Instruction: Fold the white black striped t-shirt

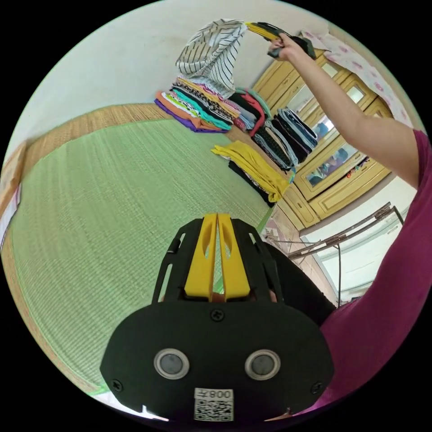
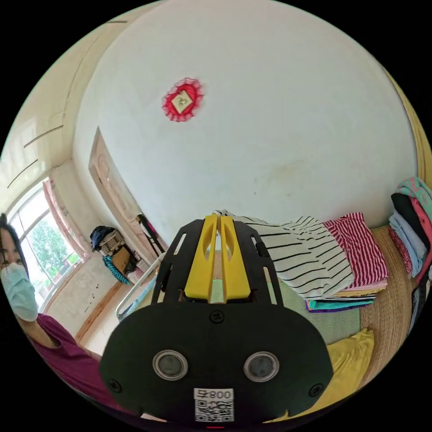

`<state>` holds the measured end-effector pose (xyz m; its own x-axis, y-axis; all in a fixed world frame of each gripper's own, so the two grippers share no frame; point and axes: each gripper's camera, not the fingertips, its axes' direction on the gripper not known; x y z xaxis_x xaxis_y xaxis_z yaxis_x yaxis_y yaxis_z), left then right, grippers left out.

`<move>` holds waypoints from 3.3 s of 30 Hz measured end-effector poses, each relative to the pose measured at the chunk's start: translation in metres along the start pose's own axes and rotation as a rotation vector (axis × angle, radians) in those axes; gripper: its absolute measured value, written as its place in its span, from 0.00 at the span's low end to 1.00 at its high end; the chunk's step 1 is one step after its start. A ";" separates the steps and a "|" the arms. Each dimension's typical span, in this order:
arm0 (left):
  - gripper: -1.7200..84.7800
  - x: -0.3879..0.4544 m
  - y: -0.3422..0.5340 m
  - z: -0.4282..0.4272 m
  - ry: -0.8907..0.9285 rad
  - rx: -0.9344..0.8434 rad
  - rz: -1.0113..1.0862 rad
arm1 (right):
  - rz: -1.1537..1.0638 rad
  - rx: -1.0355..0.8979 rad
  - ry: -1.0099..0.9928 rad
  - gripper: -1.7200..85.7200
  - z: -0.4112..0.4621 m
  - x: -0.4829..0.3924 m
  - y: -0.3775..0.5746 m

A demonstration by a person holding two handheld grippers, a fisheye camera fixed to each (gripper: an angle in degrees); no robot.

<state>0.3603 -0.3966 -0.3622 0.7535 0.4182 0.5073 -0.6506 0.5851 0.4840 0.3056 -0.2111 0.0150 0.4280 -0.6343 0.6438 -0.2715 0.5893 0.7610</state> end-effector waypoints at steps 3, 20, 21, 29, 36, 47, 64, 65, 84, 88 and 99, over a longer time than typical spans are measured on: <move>0.03 -0.016 0.033 -0.077 -0.055 0.111 -0.045 | -0.035 -0.048 -0.069 0.03 -0.026 -0.067 0.008; 0.13 -0.117 0.271 -0.291 -0.212 0.350 -0.450 | 0.025 -0.410 -0.628 0.03 0.045 -0.230 0.159; 0.13 -0.127 0.281 -0.293 -0.204 0.332 -0.460 | 0.014 -0.424 -0.650 0.03 0.050 -0.239 0.160; 0.13 -0.191 0.275 -0.284 0.067 0.333 -0.445 | -0.115 -0.479 -0.697 0.03 0.059 -0.301 0.133; 0.12 -0.214 0.237 -0.296 0.162 0.366 -0.352 | -0.264 -0.506 -0.573 0.03 0.046 -0.323 0.091; 0.12 -0.260 0.204 -0.284 0.133 0.200 -0.388 | 0.194 -0.509 -0.297 0.03 0.032 -0.124 0.164; 0.04 -0.270 0.056 -0.267 -0.116 -0.195 -0.197 | 0.314 -0.416 -0.244 0.03 -0.001 -0.047 0.143; 0.04 -0.268 0.056 -0.283 -0.116 -0.167 -0.197 | 0.315 -0.413 -0.242 0.03 -0.003 -0.046 0.142; 0.02 -0.178 0.084 -0.710 -0.137 0.646 -0.096 | 0.112 -0.174 -0.153 0.03 -0.113 -0.085 0.047; 0.02 -0.147 0.086 -0.771 -0.153 0.733 -0.020 | 0.045 -0.109 -0.161 0.03 -0.148 -0.109 0.025; 0.02 -0.067 0.104 -0.926 -0.186 0.905 0.189 | -0.060 0.070 -0.224 0.03 -0.253 -0.149 -0.005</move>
<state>0.3294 0.2792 -1.0064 0.6516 0.2874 0.7021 -0.6457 -0.2756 0.7121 0.4617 0.0072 -0.1045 0.2452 -0.7671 0.5928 -0.3133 0.5160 0.7973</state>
